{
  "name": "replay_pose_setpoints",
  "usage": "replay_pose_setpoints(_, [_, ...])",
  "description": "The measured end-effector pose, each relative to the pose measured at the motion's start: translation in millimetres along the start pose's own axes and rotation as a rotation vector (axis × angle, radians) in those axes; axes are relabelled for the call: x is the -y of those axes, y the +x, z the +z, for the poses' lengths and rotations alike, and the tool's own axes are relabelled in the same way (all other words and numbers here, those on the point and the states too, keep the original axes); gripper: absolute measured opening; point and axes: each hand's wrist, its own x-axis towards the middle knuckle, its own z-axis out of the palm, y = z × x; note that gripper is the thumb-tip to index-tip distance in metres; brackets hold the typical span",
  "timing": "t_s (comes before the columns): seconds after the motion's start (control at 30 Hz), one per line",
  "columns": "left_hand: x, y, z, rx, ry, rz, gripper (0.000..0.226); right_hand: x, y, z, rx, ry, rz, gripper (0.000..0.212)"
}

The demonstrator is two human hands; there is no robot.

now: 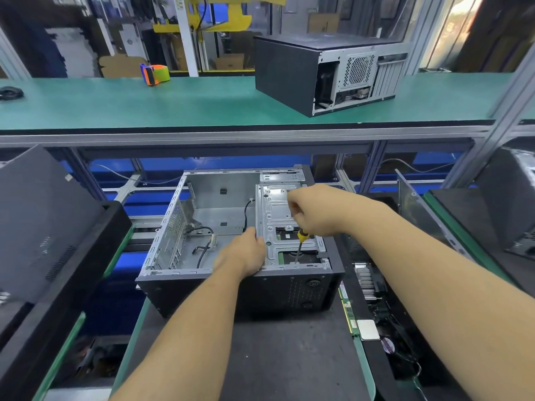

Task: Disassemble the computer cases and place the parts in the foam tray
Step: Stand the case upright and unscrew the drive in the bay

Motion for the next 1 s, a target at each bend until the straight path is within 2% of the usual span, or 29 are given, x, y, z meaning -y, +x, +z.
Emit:
replay_pose_setpoints(0.17, [0, 5, 0, 0.076, -0.024, -0.02, 0.031, -3, 0, 0, 0.038, 0.114, -0.071, 0.023])
replay_pose_setpoints(0.23, [0, 5, 0, 0.039, -0.03, -0.01, 0.029, -3, 0, 3, 0.046, 0.158, -0.081, 0.021])
replay_pose_setpoints(0.3, [0, 1, 1, -0.03, 0.021, 0.0, 0.028, -3, 3, 3, 0.003, 0.102, -0.034, 0.012])
replay_pose_setpoints(0.37, [-1, -1, 0, -0.05, 0.04, 0.0, 0.029, -3, 6, 4, -0.043, -0.02, 0.054, 0.036])
replay_pose_setpoints(0.4, [-1, -1, 0, -0.045, 0.038, -0.001, 0.028, -5, 8, 4, -0.065, -0.05, 0.077, 0.041])
replay_pose_setpoints(0.47, [-2, 0, 0, -0.03, 0.038, -0.002, 0.027, -6, 6, 7, -0.086, -0.036, 0.038, 0.034])
replay_pose_setpoints(0.57, [0, 3, -1, 0.025, 0.024, -0.011, 0.031, -8, 4, 5, -0.048, 0.078, -0.057, 0.006])
replay_pose_setpoints(0.7, [0, 7, 0, 0.071, 0.005, -0.019, 0.038, -6, 1, 1, 0.062, 0.19, -0.094, 0.023])
replay_pose_setpoints(0.77, [0, 8, 0, 0.078, 0.002, -0.025, 0.036, -4, 4, 3, 0.044, 0.14, -0.051, 0.013])
replay_pose_setpoints(0.8, [0, 7, 0, 0.079, 0.001, -0.028, 0.035, -2, 6, 3, 0.023, 0.095, -0.011, 0.014])
replay_pose_setpoints(0.87, [0, 8, 0, 0.084, -0.008, -0.027, 0.033, 0, 8, 3, 0.001, 0.013, 0.055, 0.036])
replay_pose_setpoints(0.9, [0, 8, 1, 0.088, -0.014, -0.025, 0.033, 1, 10, 3, -0.014, -0.028, 0.055, 0.04])
replay_pose_setpoints(1.0, [0, 9, 1, 0.086, -0.027, -0.018, 0.034, 3, 11, 6, -0.047, -0.056, -0.021, 0.024])
